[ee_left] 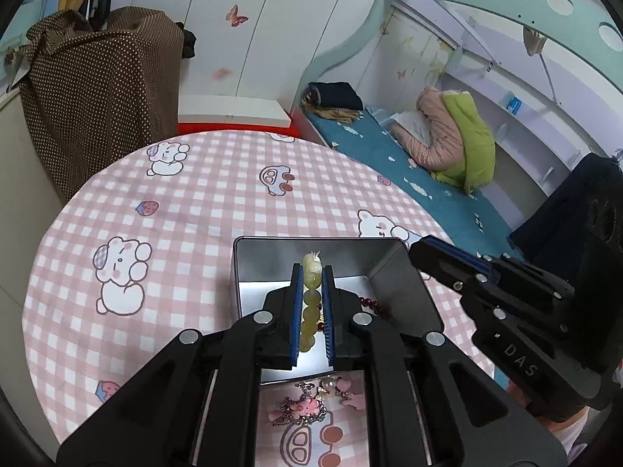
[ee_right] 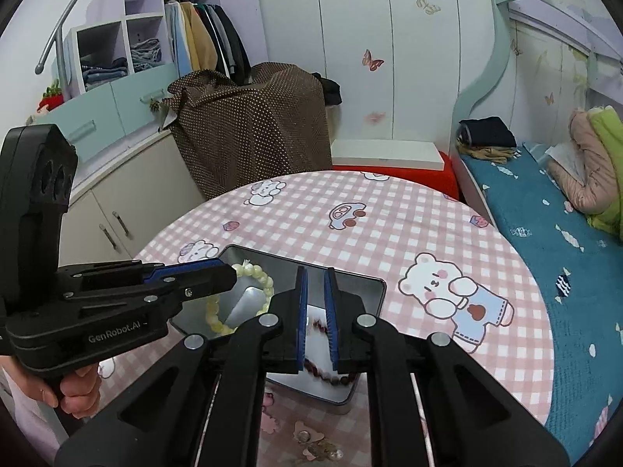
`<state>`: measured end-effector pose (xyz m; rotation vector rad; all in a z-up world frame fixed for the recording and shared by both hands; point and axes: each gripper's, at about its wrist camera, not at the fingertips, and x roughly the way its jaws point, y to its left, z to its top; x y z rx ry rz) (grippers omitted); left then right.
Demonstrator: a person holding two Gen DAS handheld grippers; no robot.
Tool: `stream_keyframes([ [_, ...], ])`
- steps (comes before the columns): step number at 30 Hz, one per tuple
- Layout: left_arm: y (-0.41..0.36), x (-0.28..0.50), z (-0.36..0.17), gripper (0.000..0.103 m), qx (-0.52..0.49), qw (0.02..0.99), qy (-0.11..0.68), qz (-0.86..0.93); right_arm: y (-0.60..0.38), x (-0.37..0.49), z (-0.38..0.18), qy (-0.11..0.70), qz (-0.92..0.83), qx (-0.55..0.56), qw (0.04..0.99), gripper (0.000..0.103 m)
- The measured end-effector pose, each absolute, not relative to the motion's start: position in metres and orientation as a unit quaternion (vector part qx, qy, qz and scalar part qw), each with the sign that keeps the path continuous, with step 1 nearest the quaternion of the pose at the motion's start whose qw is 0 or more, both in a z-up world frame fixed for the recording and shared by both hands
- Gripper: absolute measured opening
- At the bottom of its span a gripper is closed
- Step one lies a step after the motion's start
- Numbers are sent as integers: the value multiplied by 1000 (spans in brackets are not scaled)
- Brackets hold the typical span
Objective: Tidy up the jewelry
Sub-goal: 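Open the left tool dropping the yellow bracelet into the box while the right drops the red beads, then move the left tool to the pink charm keychain and close on it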
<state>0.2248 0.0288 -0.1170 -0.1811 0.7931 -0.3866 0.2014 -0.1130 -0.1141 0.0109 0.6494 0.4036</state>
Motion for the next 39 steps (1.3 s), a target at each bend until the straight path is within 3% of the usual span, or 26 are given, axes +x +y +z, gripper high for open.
stream_keyframes([
  [2, 28, 224, -117, 10, -85, 901, 384, -185, -116, 201, -112, 315, 186, 6, 931, 23],
  [4, 29, 224, -117, 11, -85, 901, 384, -182, -120, 200, -111, 311, 173, 2, 935, 41],
  [5, 29, 223, -117, 15, -83, 902, 383, -180, -122, 199, -110, 307, 166, 1, 937, 58],
  [6, 30, 222, -116, 19, -79, 904, 381, -176, -125, 197, -109, 302, 156, 1, 940, 64],
  [8, 31, 220, -114, 27, -77, 907, 377, -171, -130, 196, -109, 301, 149, 1, 942, 64],
  [29, 37, 197, -109, 27, -66, 913, 375, -149, -146, 179, -103, 299, 127, 12, 946, 71],
  [32, 38, 191, -108, 28, -63, 914, 375, -145, -147, 174, -101, 295, 121, 11, 948, 76],
  [34, 40, 187, -108, 37, -62, 915, 373, -142, -148, 171, -101, 293, 118, 10, 949, 81],
  [39, 46, 177, -109, 46, -56, 916, 374, -132, -152, 163, -101, 295, 105, 13, 950, 92],
])
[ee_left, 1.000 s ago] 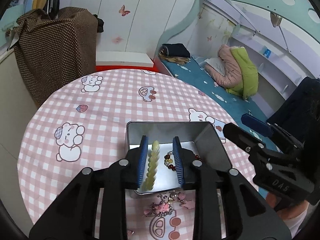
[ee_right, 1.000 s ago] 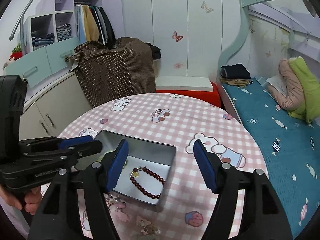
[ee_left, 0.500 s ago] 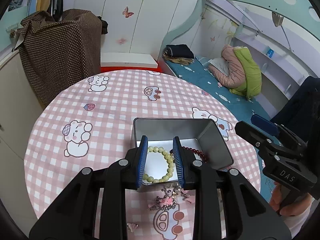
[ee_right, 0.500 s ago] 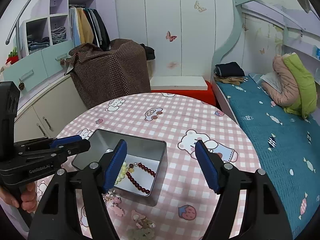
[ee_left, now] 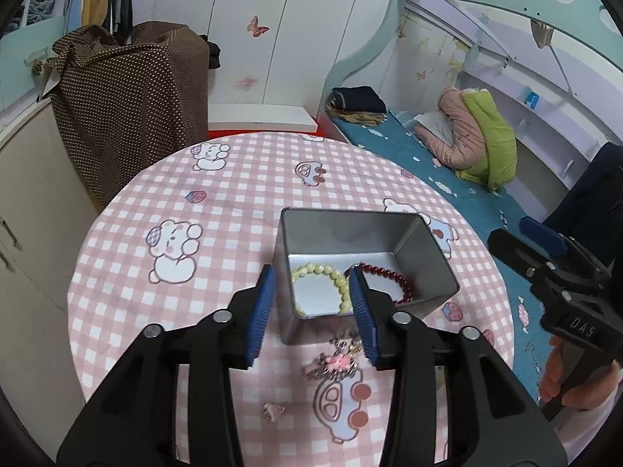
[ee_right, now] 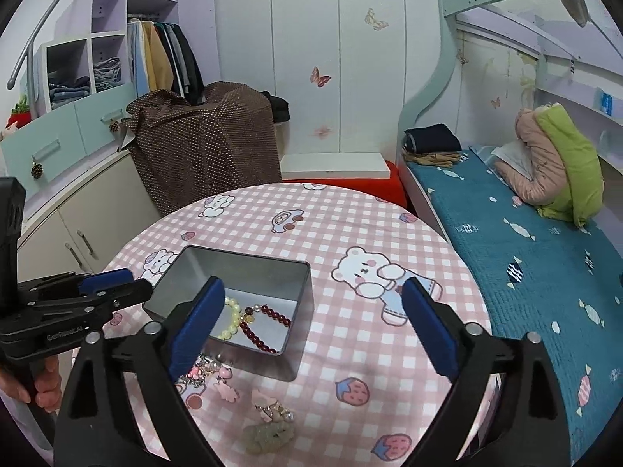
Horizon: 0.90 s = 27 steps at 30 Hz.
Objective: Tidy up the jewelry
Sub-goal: 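Move the left tool to the pink charm keychain and close on it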
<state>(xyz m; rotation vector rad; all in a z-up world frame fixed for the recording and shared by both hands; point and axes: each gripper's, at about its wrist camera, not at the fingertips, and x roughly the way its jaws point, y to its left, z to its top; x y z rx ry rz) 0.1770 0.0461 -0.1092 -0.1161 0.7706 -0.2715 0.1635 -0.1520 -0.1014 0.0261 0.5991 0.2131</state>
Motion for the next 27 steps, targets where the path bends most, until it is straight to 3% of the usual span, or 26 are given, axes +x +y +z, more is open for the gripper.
stream_keyframes([
  [5, 52, 166, -116, 68, -44, 917, 378, -120, -157, 160, -108, 310, 87, 19, 947, 95],
  [14, 63, 151, -140, 87, -29, 910, 400, -105, -172, 151, -128, 343, 65, 38, 936, 95],
  [27, 69, 137, -174, 89, -13, 898, 431, -93, -181, 130, -158, 360, 52, 73, 929, 95],
])
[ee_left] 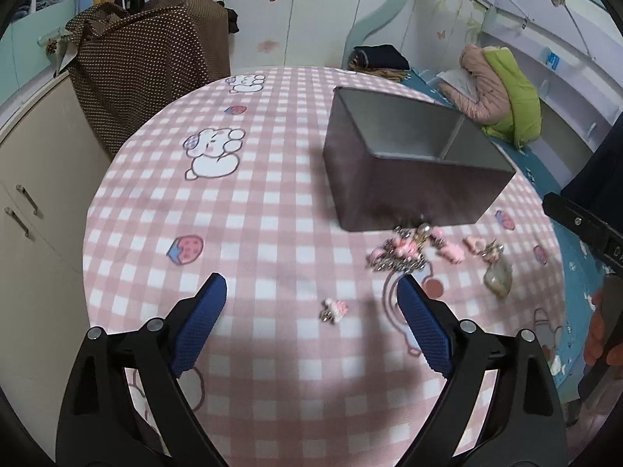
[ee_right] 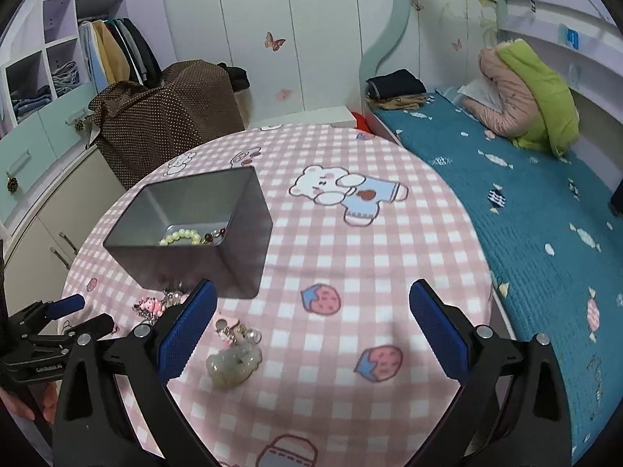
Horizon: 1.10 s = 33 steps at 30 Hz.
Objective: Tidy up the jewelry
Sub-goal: 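Move the left tool to the pink charm keychain and close on it, then grasp and lift the green jade pendant with the right tool while the left holds the pink charm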
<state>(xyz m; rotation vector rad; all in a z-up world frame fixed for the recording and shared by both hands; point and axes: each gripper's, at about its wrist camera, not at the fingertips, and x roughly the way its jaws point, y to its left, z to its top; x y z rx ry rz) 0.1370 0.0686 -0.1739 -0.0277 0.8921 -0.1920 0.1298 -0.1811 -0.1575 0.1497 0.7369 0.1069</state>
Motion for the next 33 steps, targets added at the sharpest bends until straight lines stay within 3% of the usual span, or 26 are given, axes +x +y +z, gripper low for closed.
stream_keyframes([
  [3, 67, 131, -179, 87, -3, 901, 425, -90, -177, 123, -162, 353, 61, 79, 930, 95],
  [5, 65, 127, -181, 76, 6, 903, 419, -97, -172, 117, -165, 344, 66, 76, 934, 95],
  [7, 62, 123, -183, 72, 16, 907, 410, -101, -166, 111, -168, 335, 72, 69, 937, 95],
  [10, 60, 121, -187, 59, 19, 907, 409, -104, -157, 106, -173, 335, 77, 57, 937, 95],
  [15, 56, 119, -189, 51, 25, 911, 398, -104, -149, 99, -185, 340, 82, 51, 936, 95],
  [22, 56, 116, -191, 28, 26, 919, 380, -104, -134, 90, -192, 319, 93, 31, 943, 95],
  [25, 58, 114, -192, 27, 22, 920, 375, -114, -130, 90, -195, 321, 93, 23, 942, 95],
  [29, 59, 109, -194, 15, 19, 923, 364, -126, -127, 91, -201, 329, 96, 18, 939, 89],
  [33, 60, 105, -195, 15, 14, 925, 356, -133, -123, 93, -205, 338, 100, 12, 936, 74],
])
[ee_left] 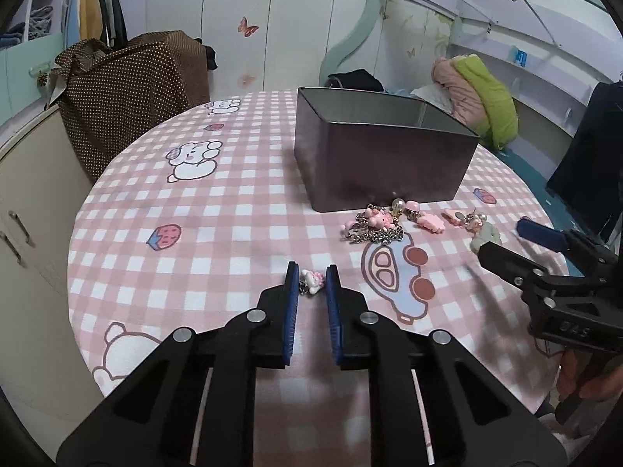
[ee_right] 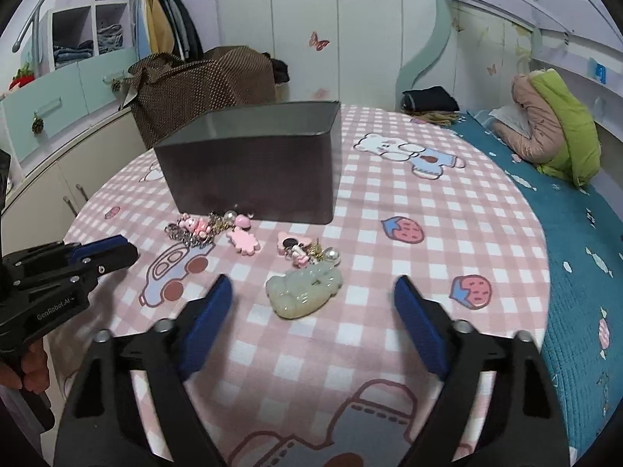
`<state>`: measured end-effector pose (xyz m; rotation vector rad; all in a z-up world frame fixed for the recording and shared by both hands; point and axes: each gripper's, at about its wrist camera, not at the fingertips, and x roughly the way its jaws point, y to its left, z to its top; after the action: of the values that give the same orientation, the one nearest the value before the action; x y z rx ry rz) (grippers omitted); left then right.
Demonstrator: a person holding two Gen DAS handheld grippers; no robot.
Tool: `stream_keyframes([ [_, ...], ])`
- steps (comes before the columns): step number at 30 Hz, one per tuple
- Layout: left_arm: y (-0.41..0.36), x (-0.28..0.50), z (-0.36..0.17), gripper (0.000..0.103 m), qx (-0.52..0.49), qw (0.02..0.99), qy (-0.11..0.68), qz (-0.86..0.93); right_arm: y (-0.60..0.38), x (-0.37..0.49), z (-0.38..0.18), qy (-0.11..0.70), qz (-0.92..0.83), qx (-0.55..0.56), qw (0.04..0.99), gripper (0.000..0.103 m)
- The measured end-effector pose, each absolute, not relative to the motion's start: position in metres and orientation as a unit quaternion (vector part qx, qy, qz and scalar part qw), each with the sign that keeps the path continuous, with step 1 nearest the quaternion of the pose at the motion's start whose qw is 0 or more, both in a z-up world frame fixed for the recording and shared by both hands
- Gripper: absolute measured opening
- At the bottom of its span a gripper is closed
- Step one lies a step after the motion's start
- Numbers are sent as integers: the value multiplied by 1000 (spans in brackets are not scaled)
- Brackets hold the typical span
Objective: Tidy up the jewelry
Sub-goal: 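Grasp and lift the green jade pendant with the right tool while the left holds the pink charm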
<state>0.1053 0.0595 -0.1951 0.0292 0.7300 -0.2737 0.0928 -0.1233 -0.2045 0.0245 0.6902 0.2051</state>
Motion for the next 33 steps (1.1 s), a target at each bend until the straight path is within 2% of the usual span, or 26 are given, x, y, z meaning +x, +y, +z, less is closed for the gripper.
stream_keyframes([
  [4, 61, 105, -195, 14, -1, 925, 355, -136, -124, 94, -206, 339, 107, 11, 935, 70],
  [9, 55, 104, -195, 14, -5, 924, 353, -150, -122, 97, -206, 334, 115, -5, 935, 42],
  [33, 42, 102, -187, 14, -3, 928, 336, -160, -126, 94, -193, 319, 127, 11, 939, 41],
])
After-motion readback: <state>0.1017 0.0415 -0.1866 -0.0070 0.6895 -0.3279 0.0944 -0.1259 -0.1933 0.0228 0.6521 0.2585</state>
